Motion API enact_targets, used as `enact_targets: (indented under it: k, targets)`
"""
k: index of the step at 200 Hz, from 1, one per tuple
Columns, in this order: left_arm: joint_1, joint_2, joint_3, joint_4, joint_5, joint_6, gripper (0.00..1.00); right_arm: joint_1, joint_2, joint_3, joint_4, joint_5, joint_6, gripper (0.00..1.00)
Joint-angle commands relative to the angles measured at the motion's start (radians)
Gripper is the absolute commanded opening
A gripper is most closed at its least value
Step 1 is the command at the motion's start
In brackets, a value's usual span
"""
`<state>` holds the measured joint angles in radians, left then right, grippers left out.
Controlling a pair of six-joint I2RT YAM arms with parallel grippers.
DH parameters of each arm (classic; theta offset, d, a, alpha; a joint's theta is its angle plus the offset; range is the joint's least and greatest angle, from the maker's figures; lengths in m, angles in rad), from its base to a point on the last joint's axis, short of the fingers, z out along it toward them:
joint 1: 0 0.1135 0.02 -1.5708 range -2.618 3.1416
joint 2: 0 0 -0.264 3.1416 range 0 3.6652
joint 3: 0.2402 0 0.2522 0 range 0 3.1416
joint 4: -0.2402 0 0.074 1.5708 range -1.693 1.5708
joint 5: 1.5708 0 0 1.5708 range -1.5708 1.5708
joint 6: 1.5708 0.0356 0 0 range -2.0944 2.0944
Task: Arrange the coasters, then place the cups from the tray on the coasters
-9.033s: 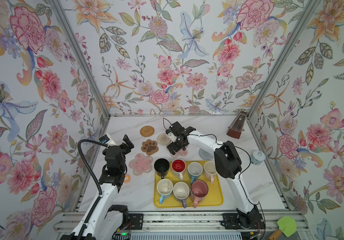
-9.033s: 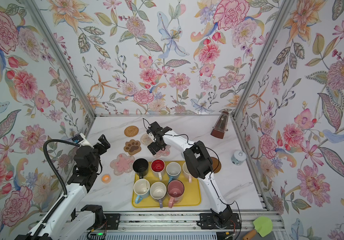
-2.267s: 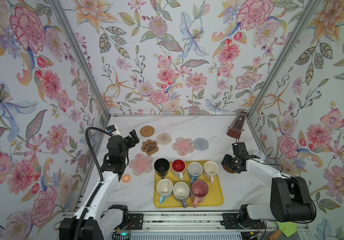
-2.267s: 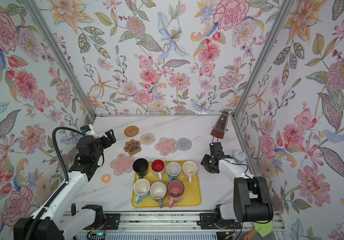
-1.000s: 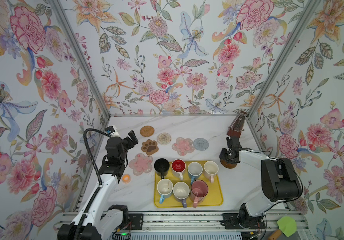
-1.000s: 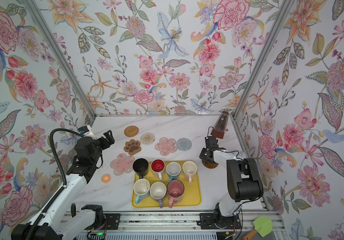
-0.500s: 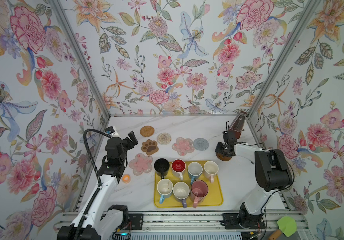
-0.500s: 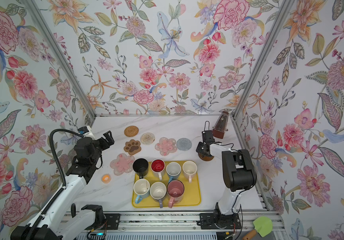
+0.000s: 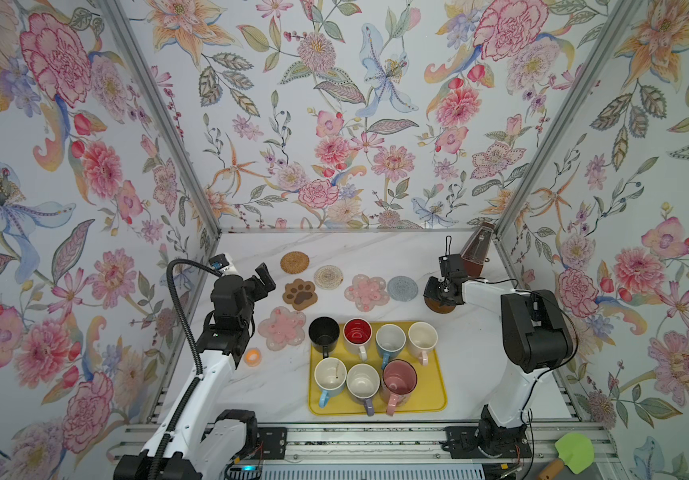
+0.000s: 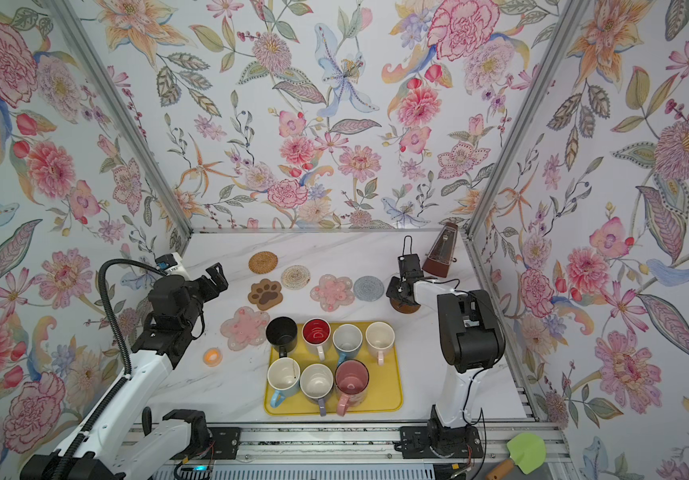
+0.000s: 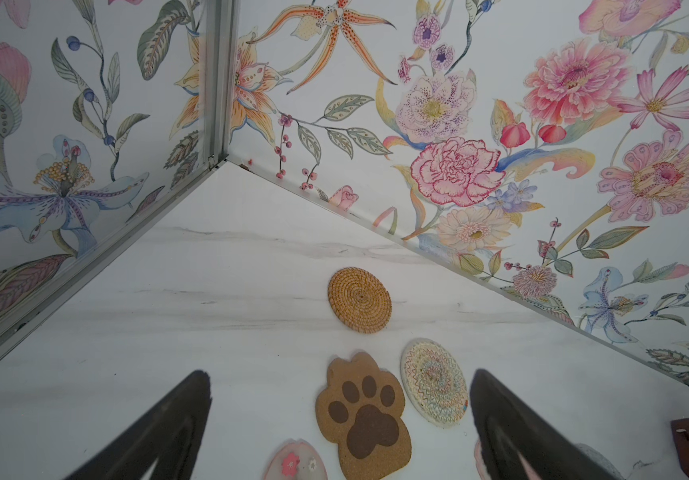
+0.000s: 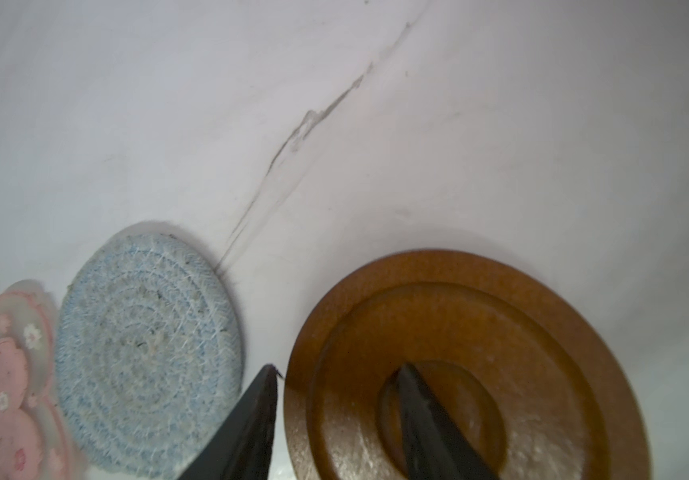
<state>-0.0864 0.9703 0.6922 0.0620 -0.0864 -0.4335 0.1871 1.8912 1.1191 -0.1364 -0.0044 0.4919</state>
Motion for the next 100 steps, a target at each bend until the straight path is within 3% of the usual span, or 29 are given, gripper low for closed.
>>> enact_targets:
  k: [1,100]
  targets:
    - [-0.008,-0.02,-0.013,-0.019,-0.02,0.022,0.99,0.015,0.054,0.025,-0.044,-0.042,-0.008,0.48]
    - [-0.007,-0.02,-0.025,-0.036,-0.02,0.021,0.99,0.014,0.042,0.086,-0.064,-0.059,-0.015,0.51]
